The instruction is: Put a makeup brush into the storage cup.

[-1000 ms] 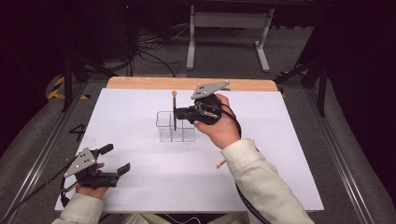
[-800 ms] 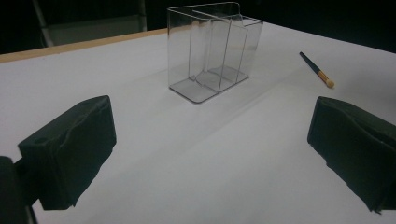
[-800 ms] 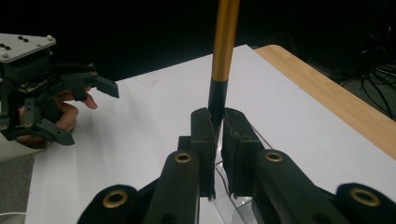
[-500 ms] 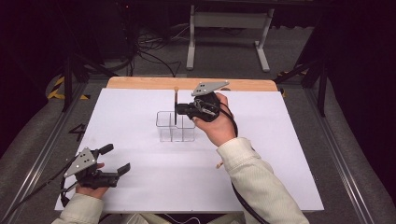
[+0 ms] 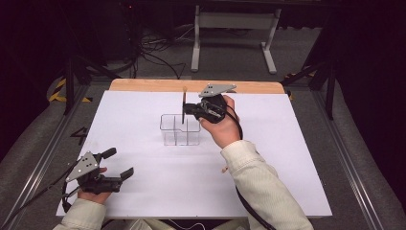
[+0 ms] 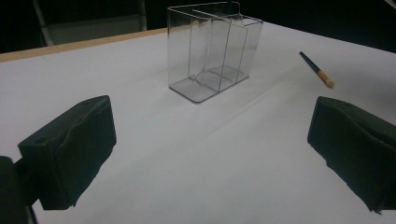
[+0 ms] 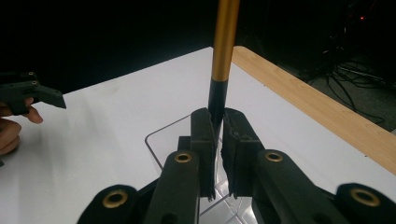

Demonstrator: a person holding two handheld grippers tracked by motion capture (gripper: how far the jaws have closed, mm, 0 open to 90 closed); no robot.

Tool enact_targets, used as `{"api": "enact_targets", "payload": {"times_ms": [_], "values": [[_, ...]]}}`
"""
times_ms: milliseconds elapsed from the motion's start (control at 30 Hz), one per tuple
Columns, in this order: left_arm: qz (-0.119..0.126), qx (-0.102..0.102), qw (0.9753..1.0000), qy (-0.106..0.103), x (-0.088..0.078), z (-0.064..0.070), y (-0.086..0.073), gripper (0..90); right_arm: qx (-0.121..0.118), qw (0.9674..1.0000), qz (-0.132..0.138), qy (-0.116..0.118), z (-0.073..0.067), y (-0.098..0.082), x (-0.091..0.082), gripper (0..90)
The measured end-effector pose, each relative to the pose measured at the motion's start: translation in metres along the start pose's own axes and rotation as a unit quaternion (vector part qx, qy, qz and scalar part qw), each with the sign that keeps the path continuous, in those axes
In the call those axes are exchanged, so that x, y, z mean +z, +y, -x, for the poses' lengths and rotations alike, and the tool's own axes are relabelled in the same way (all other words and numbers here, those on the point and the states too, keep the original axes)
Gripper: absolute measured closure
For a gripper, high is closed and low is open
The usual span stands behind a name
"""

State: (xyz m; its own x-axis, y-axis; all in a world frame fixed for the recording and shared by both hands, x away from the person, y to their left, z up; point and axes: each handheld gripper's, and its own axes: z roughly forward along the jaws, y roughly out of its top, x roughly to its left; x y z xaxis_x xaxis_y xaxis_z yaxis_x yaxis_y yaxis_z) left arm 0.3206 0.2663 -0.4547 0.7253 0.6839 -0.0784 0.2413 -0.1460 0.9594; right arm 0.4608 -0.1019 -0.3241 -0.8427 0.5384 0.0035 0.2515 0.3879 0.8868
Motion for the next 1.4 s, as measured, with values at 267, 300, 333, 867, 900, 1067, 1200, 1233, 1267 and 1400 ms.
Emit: {"api": "enact_targets", "payload": {"times_ms": [267, 300, 333, 867, 900, 1067, 1200, 1233, 1267, 1400], "values": [[0.0, 0.0, 1.0, 0.001, 0.0, 0.0, 0.0, 1.6, -0.005, 0.9999, -0.011, 0.002, 0.0, -0.007, 0.01, 83.5], [0.0, 0.001, 1.0, 0.0, 0.0, 0.0, 0.0, 1.7, -0.005, 0.9999, -0.014, 0.001, -0.001, -0.008, 0.012, 83.5], [0.0, 0.0, 1.0, 0.0, 0.0, 0.0, 0.0, 1.7, -0.005, 0.9999, -0.014, 0.001, -0.001, -0.008, 0.012, 83.5], [0.0, 0.003, 1.0, 0.0, 0.0, 0.0, 0.0, 1.6, 0.004, 0.999, -0.045, 0.006, 0.002, -0.022, 0.027, 83.5], [0.0, 0.004, 1.0, 0.0, 0.0, -0.001, 0.0, 1.7, 0.004, 0.999, -0.045, 0.007, 0.002, -0.022, 0.028, 83.5], [0.0, 0.001, 1.0, -0.001, 0.0, 0.0, 0.0, 1.7, 0.005, 0.9986, -0.052, 0.009, 0.001, -0.024, 0.031, 83.4], [0.001, 0.002, 1.0, -0.002, 0.0, -0.001, 0.0, 1.7, 0.006, 0.9984, -0.054, 0.014, 0.0, -0.025, 0.033, 83.3], [0.002, 0.002, 1.0, -0.002, 0.0, -0.001, 0.0, 1.7, 0.006, 0.9984, -0.054, 0.015, 0.001, -0.025, 0.033, 83.1], [0.003, 0.002, 1.0, -0.001, 0.0, -0.001, 0.0, 1.7, 0.008, 0.9982, -0.057, 0.019, 0.001, -0.026, 0.032, 81.7], [0.005, 0.002, 1.0, 0.0, 0.001, -0.001, 0.0, 1.7, 0.015, 0.9985, -0.05, 0.019, 0.003, -0.026, 0.023, 48.9]]}}
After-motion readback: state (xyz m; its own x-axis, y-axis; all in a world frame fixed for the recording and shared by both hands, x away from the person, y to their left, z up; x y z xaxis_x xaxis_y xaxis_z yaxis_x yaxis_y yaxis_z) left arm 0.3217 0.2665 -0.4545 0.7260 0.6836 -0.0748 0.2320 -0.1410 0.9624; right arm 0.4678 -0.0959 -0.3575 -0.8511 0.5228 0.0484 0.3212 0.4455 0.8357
